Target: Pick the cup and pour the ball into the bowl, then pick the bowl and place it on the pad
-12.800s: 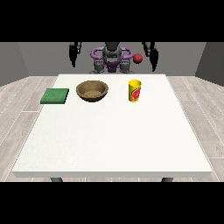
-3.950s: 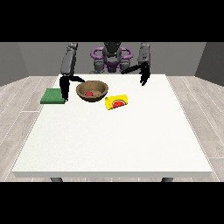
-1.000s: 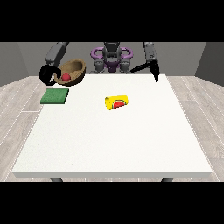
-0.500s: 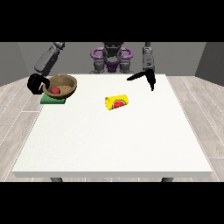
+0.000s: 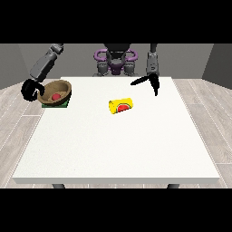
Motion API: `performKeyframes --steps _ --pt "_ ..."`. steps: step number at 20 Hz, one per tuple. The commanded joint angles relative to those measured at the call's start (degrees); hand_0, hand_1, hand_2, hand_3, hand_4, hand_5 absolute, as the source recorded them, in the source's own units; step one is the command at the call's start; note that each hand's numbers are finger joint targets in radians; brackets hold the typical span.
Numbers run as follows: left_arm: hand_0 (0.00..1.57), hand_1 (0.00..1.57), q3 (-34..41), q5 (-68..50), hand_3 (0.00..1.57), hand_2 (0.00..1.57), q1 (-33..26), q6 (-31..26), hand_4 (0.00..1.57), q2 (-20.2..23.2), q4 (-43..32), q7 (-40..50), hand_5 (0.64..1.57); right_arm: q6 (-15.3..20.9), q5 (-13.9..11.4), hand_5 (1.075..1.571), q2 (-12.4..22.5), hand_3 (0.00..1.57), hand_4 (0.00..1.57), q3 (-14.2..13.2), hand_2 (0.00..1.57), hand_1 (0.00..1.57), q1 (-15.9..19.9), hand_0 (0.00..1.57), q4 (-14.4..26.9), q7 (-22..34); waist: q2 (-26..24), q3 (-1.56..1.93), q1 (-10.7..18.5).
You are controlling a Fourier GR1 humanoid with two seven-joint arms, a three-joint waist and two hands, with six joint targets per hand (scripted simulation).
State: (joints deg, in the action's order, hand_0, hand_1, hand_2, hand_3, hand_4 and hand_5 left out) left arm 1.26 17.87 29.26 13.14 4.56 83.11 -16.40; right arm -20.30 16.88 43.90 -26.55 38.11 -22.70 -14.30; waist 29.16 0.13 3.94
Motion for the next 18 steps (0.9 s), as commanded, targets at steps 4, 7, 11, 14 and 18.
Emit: performKeyframes --steps 4,7,11,14,18 --pt "0.00 0.00 -2.15 0.41 0.00 0.00 -2.15 -1.33 0.00 -0.49 6.04 4.92 1.563 0.64 0.87 1.571 -0.43 0.21 1.01 -1.28 1.57 1.57 2.27 1.57 4.29 0.51 -1.40 -0.03 -0.14" --pt "0.00 0.00 -1.33 -0.11 0.00 0.00 -2.53 -1.86 0.00 0.14 8.08 7.97 1.566 -4.28 1.88 1.569 3.75 0.00 0.78 -1.84 1.57 1.57 3.21 1.57 5.42 4.96 -3.67 -0.04 -0.81" --pt "0.00 0.00 0.36 -1.94 0.00 0.00 -1.21 -2.66 0.00 0.67 6.19 6.58 1.566 -1.80 1.42 1.570 2.34 0.49 0.74 -1.14 1.57 1.57 3.35 1.57 5.01 5.38 -3.25 -0.08 -0.78" --pt "0.00 0.00 0.06 -1.65 0.00 0.00 -1.56 -2.97 0.00 1.41 9.40 6.65 1.566 -2.51 0.11 1.570 1.79 1.04 0.73 -0.11 1.57 1.57 2.70 1.57 4.93 2.55 0.01 -0.02 0.13" --pt "0.00 0.00 -1.44 -0.05 0.00 0.00 -3.08 -0.89 0.00 -0.91 7.22 4.92 1.567 0.70 -1.98 1.567 -0.37 1.01 0.69 2.07 1.57 1.57 2.31 1.57 4.22 2.75 -1.65 -0.07 -0.14"
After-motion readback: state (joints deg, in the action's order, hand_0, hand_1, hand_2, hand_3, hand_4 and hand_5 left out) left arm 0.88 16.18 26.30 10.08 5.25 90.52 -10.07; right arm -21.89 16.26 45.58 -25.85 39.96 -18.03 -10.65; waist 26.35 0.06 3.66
